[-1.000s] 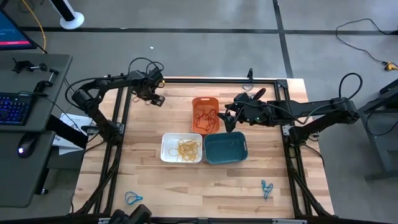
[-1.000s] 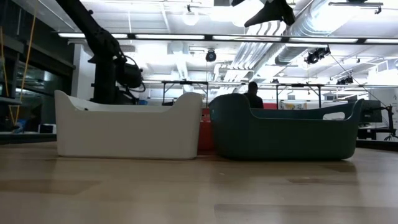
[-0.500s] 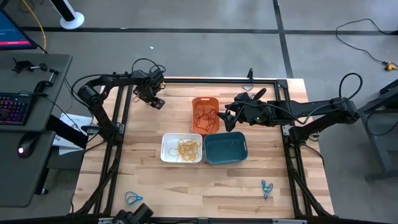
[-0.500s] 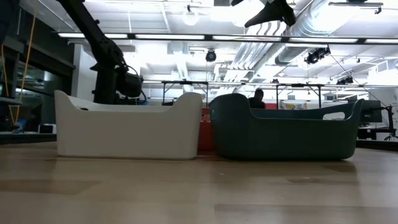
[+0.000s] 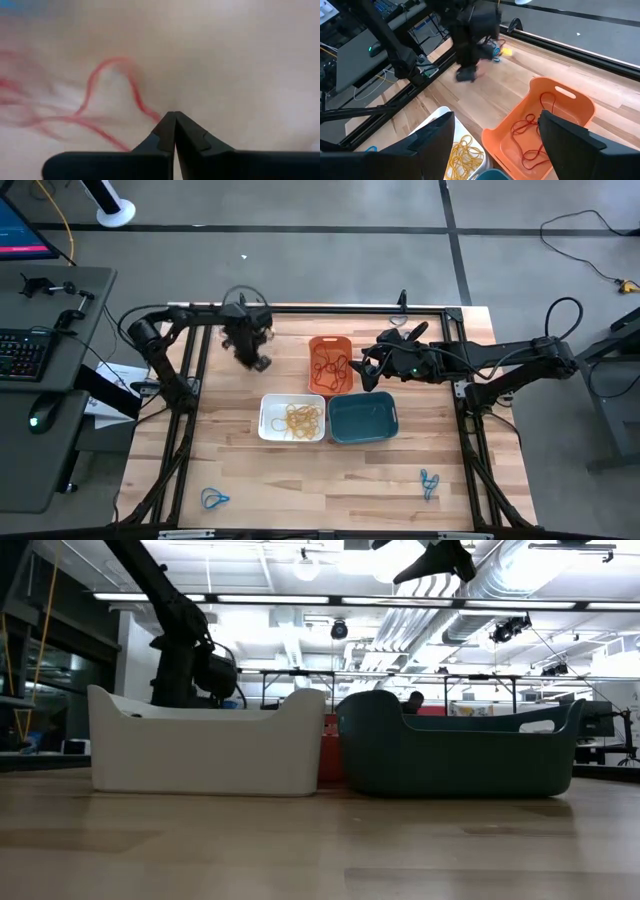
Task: Sort rubber bands into baskets
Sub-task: Put the red rubber band into the orange bin
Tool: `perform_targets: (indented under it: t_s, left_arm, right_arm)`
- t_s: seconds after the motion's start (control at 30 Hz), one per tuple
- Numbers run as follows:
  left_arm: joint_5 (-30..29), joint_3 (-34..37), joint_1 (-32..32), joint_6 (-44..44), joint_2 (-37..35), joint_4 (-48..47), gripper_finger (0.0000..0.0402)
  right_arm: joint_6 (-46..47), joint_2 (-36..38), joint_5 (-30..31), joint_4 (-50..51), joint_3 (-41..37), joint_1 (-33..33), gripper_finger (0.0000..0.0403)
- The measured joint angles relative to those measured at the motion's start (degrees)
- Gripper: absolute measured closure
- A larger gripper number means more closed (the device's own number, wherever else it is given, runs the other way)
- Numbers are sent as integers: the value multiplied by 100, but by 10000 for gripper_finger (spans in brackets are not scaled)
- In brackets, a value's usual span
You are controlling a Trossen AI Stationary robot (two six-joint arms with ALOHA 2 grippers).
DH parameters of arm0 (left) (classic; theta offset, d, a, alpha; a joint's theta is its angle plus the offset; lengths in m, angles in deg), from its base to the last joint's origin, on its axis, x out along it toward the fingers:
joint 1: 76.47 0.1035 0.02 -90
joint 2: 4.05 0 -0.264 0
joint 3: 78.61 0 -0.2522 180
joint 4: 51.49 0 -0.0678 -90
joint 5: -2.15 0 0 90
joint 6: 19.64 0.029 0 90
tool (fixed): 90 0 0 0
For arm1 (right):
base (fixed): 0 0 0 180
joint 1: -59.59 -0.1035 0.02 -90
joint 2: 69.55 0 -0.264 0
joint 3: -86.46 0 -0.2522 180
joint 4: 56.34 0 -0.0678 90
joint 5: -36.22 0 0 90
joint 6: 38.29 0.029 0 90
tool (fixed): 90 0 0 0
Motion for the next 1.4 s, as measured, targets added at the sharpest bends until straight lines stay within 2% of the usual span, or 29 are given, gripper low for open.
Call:
perform_targets:
  t_s: [0.07, 0.27, 0.43, 0.57, 0.7, 0.83, 1.03, 1.13, 1.27, 1.4]
  left_arm:
    - [117, 66, -277, -4, -178, -405, 401]
    - [74, 22, -868, -239, -1298, -306, 401]
    - [-53, -257, -932, -580, -2275, -225, 401]
    - [-531, -417, -937, -625, -2714, -201, 401]
    - [-966, -315, -930, -496, -2767, -201, 401]
    - [-981, 133, -908, -704, -2593, -51, 386]
    - [-984, 1064, -848, -1564, -2391, 607, 325]
    - [-988, 1285, -774, -1586, -2400, 913, 287]
    - [-988, 1326, -721, -1234, -2400, 1212, 245]
    - [-988, 1321, -790, 73, -2402, 1323, 218]
  right_arm:
    - [-2, -1, 2, -7, 7, 0, 128]
    - [-65, -2, -7, 0, 7, -2, 128]
    - [-143, -2, -13, -2, 7, -2, 128]
    - [-153, -2, -13, -2, 7, 0, 128]
    - [-151, -2, -15, -2, 7, 0, 128]
    - [-149, -2, -19, -2, 7, 0, 128]
    - [-109, -2, -50, -2, 7, 0, 128]
    - [-109, -2, -50, -2, 7, 0, 128]
    - [-109, -9, -50, -2, 7, 50, 128]
    - [-109, -13, -57, -2, 4, 84, 128]
